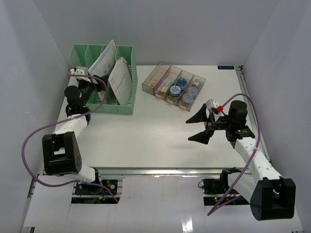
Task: Organize the desk
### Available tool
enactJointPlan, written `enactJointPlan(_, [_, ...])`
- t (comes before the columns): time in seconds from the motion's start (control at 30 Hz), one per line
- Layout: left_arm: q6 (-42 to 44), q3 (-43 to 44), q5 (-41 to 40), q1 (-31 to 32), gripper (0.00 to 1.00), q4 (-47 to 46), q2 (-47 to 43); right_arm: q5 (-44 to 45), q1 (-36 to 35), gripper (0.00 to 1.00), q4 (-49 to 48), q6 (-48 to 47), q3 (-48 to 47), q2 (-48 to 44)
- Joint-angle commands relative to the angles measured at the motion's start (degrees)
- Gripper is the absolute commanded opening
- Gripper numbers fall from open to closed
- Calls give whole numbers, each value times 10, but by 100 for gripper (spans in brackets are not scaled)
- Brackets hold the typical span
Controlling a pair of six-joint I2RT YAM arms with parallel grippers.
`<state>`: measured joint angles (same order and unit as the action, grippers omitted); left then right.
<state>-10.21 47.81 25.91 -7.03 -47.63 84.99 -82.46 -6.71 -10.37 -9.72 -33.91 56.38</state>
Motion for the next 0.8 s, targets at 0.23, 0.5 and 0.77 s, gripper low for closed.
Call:
enactJointPlan(0.23, [-28,47,-100,-3,98,243,-218,10,46,94,-1,-11,-1,-2])
enactJointPlan(0.5, [-85,3,14,-2,98,369,-362,48,109,94,25,-38,-3,-5])
enactJointPlan(0.77, [-159,-130,248,10,98,316,-393,215,148,92,122,-84,-35,-1])
